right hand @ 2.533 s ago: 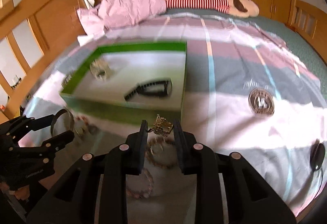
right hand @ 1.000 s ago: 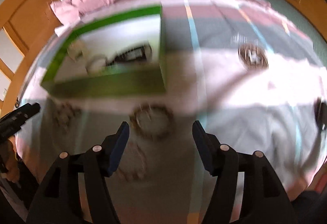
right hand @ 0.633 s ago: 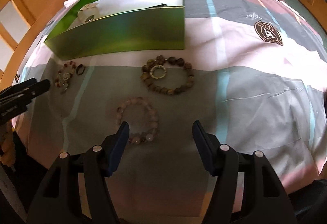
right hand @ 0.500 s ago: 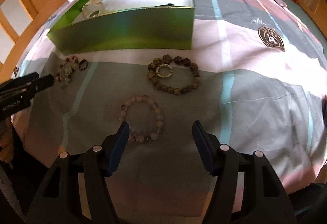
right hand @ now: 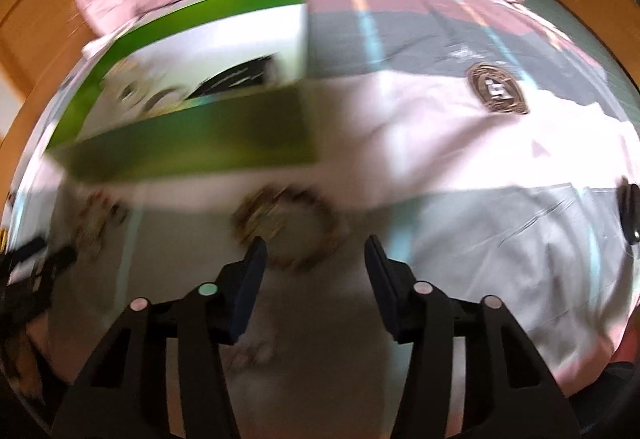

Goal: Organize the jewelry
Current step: 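Grasp the brown wooden-bead bracelet with the right tool while the left tool approaches the red-white bracelet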

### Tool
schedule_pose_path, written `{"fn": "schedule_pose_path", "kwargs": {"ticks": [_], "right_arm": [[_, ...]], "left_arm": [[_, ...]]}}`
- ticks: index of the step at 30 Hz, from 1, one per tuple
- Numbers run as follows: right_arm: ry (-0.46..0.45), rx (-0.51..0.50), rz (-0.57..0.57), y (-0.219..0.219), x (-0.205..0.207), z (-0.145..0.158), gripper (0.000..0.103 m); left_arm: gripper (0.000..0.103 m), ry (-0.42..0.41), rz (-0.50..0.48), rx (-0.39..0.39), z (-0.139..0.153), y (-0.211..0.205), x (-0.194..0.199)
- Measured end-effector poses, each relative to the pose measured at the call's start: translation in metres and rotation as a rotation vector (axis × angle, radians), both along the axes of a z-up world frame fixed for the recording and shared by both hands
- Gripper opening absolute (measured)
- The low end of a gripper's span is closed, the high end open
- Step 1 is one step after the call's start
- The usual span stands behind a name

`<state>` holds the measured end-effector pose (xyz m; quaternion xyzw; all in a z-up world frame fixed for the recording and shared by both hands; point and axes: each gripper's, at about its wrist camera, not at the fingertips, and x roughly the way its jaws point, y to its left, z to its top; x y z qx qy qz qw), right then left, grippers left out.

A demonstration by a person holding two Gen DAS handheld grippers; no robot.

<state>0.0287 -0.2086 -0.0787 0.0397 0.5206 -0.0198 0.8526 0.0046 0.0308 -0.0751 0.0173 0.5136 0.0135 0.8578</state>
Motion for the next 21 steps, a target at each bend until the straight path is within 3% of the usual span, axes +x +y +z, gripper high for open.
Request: {"fn": "schedule_pose_path", "kwargs": {"ticks": [3,5,6,7,17,21], "right_arm": [[0.047,-0.051,0.011,0.001,0.010,-0.015,0.037],[0.029,-0.067,0.037,0.004,0.009,-0.015,0.032],[0.030,-0.061,0.054,0.008,0.009,-0.014,0.017],[0.032,-0.043,0.068,0.011,0.006,-0.013,0.009],[-0.035,0.102,0.281,0.048,-0.037,0.025,0.008],[-0.063,0.090,0.234,0.037,-0.033,0.034,0.008]], "left_arm": [[0.076,0.001,0.003,0.005,-0.001,0.000,0.000],[0.076,0.001,0.008,0.004,-0.001,0.001,0.001],[0.076,0.001,0.009,0.003,-0.001,0.001,0.001],[0.076,0.000,0.009,0.003,-0.001,0.001,0.001],[0.077,-0.002,-0.033,-0.043,0.000,-0.004,0.001],[0.077,-0.007,-0.052,-0.047,0.001,-0.008,0.000]]}}
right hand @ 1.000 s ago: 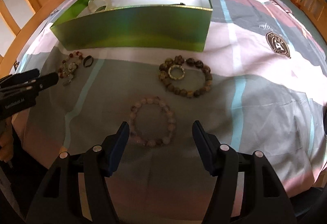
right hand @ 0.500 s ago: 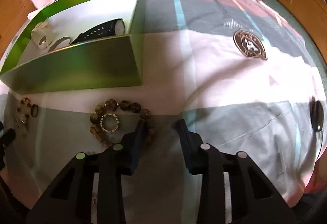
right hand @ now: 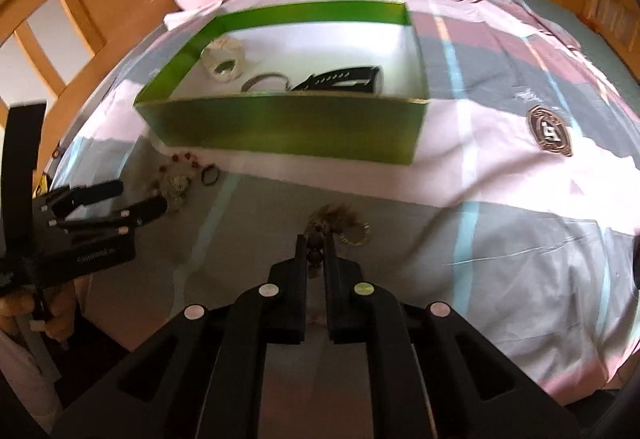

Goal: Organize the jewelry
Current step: 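Grasp the brown wooden-bead bracelet with the right tool while the left tool approaches the red-white bracelet, then lift the small charm with the left tool while the right tool lifts the brown bead bracelet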

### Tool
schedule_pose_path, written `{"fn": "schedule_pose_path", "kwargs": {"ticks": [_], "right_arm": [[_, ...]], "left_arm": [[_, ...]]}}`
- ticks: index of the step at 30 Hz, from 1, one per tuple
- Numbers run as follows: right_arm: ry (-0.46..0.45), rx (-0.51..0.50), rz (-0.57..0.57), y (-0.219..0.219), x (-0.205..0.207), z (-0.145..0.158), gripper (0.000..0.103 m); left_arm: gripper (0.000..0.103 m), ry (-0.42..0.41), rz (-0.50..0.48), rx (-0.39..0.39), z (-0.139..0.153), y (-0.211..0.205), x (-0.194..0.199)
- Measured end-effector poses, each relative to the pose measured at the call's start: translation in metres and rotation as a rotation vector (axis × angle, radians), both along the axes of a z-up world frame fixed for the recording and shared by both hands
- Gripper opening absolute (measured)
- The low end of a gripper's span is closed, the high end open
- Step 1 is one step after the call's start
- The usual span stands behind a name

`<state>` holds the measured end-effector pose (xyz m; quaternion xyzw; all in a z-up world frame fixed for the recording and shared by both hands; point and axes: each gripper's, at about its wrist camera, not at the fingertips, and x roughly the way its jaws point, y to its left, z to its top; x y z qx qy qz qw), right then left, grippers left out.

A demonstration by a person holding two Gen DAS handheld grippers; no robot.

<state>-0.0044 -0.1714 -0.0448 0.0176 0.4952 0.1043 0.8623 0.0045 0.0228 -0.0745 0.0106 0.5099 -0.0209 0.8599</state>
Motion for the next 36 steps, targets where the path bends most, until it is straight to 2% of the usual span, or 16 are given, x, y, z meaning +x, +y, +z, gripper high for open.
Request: {"fn": "schedule_pose_path", "kwargs": {"ticks": [6,10,13,16,17,19,20,21,24,25,30,36], "right_arm": [[0.026,-0.043,-0.139,-0.031,0.011,-0.011,0.008],[0.040,-0.109,-0.186,-0.044,0.013,-0.019,0.008],[0.070,-0.096,-0.206,-0.051,0.016,-0.027,0.009],[0.077,-0.101,-0.205,-0.049,0.016,-0.032,0.016],[0.078,-0.100,-0.203,-0.048,0.015,-0.032,0.022],[0.077,-0.098,-0.203,-0.046,0.014,-0.033,0.033],[0.073,-0.101,-0.203,-0.045,0.013,-0.033,0.038],[0.072,-0.103,-0.202,-0.045,0.012,-0.032,0.039],[0.076,-0.105,-0.202,-0.045,0.011,-0.033,0.039],[0.077,-0.106,-0.204,-0.046,0.010,-0.033,0.039],[0.078,-0.111,-0.217,-0.051,0.012,-0.033,0.039],[0.118,-0.122,-0.218,-0.055,0.026,-0.051,0.043]], "left_arm": [[0.077,0.008,-0.010,0.005,-0.003,-0.004,0.001],[0.078,0.023,-0.013,-0.003,-0.006,-0.007,0.006],[0.078,0.024,-0.013,-0.006,-0.007,-0.008,0.011],[0.078,0.020,-0.028,-0.007,-0.008,-0.014,0.016],[0.078,0.018,-0.033,0.001,-0.009,-0.015,0.018],[0.070,0.022,-0.048,0.038,-0.013,-0.021,0.022],[0.056,0.030,-0.056,0.045,-0.016,-0.024,0.024],[0.041,0.044,-0.065,0.047,-0.021,-0.026,0.025],[0.021,0.043,-0.068,0.021,-0.021,-0.024,0.025],[0.017,0.029,-0.068,0.009,-0.017,-0.023,0.023],[0.015,-0.028,-0.046,-0.076,0.006,-0.008,0.007],[0.015,-0.042,-0.045,-0.104,0.017,-0.004,-0.007]]}}
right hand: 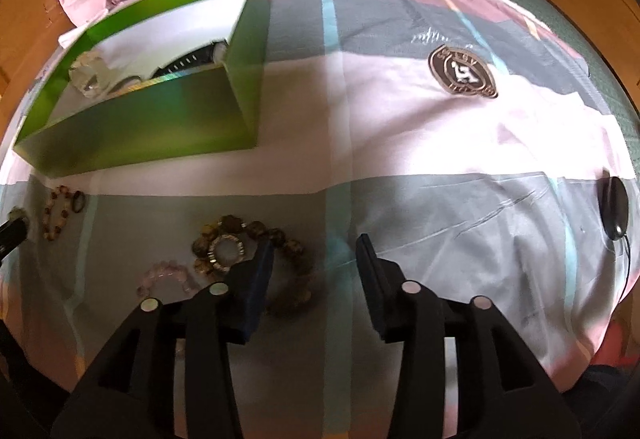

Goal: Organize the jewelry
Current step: 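Lift the small charm with the left tool while the right tool lifts the brown bead bracelet, then carry the charm and brown bracelet into the green box and open both tools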

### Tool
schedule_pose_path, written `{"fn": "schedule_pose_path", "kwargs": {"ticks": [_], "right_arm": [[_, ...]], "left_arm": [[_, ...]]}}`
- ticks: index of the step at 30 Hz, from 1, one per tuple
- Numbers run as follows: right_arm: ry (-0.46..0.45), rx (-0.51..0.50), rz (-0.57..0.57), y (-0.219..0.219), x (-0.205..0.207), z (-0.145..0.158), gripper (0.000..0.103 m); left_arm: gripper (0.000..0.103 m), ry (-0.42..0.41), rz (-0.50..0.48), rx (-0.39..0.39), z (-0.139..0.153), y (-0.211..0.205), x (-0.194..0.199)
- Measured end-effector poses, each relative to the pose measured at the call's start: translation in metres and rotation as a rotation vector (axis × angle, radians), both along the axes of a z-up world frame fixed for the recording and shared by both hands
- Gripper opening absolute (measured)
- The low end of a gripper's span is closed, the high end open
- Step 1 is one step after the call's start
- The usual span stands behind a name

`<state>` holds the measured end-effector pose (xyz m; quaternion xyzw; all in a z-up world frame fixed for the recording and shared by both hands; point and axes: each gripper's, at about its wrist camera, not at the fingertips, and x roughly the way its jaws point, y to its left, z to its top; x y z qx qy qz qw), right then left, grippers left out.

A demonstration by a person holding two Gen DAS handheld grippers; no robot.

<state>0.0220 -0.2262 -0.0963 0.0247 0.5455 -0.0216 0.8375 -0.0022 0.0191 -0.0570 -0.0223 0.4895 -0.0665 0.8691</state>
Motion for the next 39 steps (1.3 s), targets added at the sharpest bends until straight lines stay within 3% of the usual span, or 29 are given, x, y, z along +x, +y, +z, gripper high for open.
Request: {"fn": "schedule_pose_path", "kwargs": {"ticks": [3,4,5,6,11,23,35,39], "right_arm": [[-0.021,-0.041,0.033,0.007,-0.002,-0.001,0.041],[-0.023,-0.034,0.049,0.009,-0.003,0.000,0.035],[-0.021,-0.022,0.066,0.012,-0.004,0.001,0.017],[-0.021,-0.029,0.078,0.015,-0.005,0.003,0.011],[-0.060,-0.030,0.104,0.021,-0.012,0.021,0.011],[-0.241,-0.009,0.188,0.048,-0.010,0.113,0.011],[-0.377,-0.023,0.236,0.087,0.023,0.170,0.011],[-0.378,0.004,0.217,0.090,0.047,0.166,0.011]], "left_arm": [[0.015,0.017,-0.007,0.028,-0.006,-0.004,-0.001],[0.015,0.020,-0.007,0.041,-0.008,-0.005,-0.001],[0.015,0.022,-0.009,0.055,-0.010,-0.007,-0.001],[0.015,0.023,-0.010,0.063,-0.011,-0.008,-0.002],[0.015,0.017,-0.006,0.087,-0.009,-0.009,-0.003],[0.015,-0.035,0.000,0.116,0.026,-0.017,0.007],[0.015,-0.194,0.002,0.124,0.115,-0.023,0.045],[0.015,-0.220,0.003,0.122,0.125,-0.024,0.069]]}}
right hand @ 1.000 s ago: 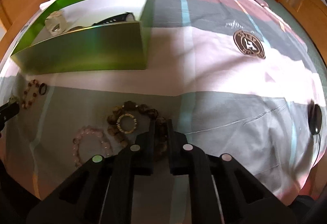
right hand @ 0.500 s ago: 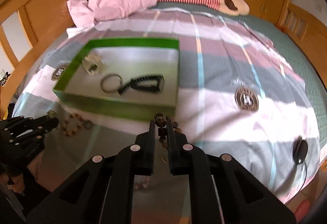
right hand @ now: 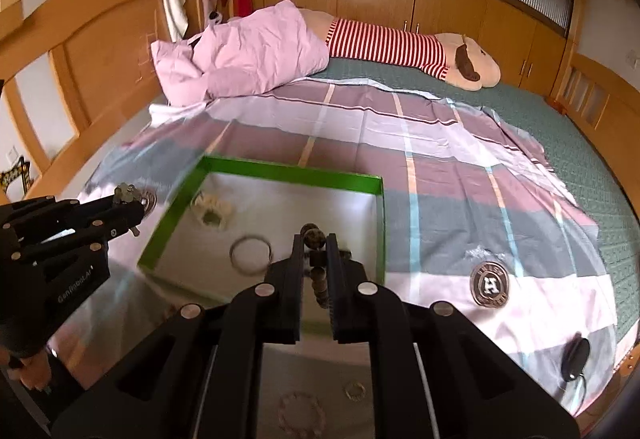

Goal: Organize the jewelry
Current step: 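Carry the charm and brown bracelet into the green box and open both tools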

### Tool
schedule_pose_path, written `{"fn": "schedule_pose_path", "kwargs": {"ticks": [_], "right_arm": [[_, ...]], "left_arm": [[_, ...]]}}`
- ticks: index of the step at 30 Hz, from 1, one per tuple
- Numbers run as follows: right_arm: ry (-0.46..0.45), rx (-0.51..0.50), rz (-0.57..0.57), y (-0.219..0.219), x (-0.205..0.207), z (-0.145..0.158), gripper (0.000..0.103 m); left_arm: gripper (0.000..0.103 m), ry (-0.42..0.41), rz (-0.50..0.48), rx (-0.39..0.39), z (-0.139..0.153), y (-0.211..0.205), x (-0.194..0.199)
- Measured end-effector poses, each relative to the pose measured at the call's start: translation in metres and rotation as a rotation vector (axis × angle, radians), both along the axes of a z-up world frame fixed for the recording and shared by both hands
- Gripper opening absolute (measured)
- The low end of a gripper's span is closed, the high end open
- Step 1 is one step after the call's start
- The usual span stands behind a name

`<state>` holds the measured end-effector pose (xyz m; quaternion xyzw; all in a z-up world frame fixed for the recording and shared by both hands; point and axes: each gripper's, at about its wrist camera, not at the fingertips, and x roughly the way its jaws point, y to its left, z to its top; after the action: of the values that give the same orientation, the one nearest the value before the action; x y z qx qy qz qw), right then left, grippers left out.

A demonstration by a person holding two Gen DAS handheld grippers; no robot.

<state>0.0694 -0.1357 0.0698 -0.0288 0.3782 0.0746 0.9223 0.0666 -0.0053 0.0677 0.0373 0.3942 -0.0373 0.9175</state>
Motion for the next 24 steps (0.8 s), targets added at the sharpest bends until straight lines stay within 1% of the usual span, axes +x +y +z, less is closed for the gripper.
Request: {"fn": "schedule_pose_path", "kwargs": {"ticks": [3,5,7,10,11,12,13,14,15,16,17,18,21,24], "right_arm": [[0.033,-0.020,-0.010,0.005,0.024,-0.025,0.011],[0.063,-0.022,-0.010,0.008,0.033,-0.041,0.011],[0.108,-0.024,-0.016,0.010,0.045,-0.062,0.011],[0.159,-0.009,-0.030,0.009,0.056,-0.086,0.011],[0.170,-0.004,-0.038,0.007,0.059,-0.092,0.011],[0.173,-0.004,-0.046,0.006,0.059,-0.095,0.019],[0.176,-0.004,-0.057,0.004,0.058,-0.097,0.025],[0.170,-0.001,-0.061,0.002,0.056,-0.095,0.039],[0.161,0.001,-0.065,0.000,0.052,-0.092,0.050],[0.144,0.003,-0.067,-0.003,0.046,-0.087,0.053],[0.129,0.005,-0.064,-0.007,0.039,-0.081,0.058],[0.121,0.006,-0.062,-0.010,0.035,-0.078,0.060],[0.102,0.027,-0.065,-0.027,0.011,-0.065,0.064],[0.111,0.031,-0.073,-0.047,-0.020,-0.065,0.065]], "left_arm": [[0.015,0.021,0.000,-0.015,-0.013,0.000,0.021],[0.015,0.037,-0.004,-0.026,-0.032,0.000,0.036],[0.015,0.076,-0.003,-0.021,-0.051,-0.001,0.049],[0.015,0.137,0.008,-0.008,-0.079,-0.001,0.065],[0.017,0.153,0.013,-0.006,-0.087,0.000,0.069],[0.021,0.164,0.016,-0.007,-0.092,0.000,0.070],[0.022,0.173,0.019,-0.013,-0.096,0.002,0.070],[0.027,0.172,0.017,-0.019,-0.097,0.004,0.068],[0.038,0.169,0.017,-0.021,-0.096,0.006,0.066],[0.046,0.161,0.018,-0.024,-0.093,0.009,0.062],[0.058,0.149,0.022,-0.032,-0.088,0.012,0.058],[0.062,0.131,0.027,-0.051,-0.081,0.018,0.051],[0.064,0.115,0.048,-0.098,-0.068,0.034,0.032],[0.066,0.124,0.069,-0.109,-0.071,0.045,0.008]]}}
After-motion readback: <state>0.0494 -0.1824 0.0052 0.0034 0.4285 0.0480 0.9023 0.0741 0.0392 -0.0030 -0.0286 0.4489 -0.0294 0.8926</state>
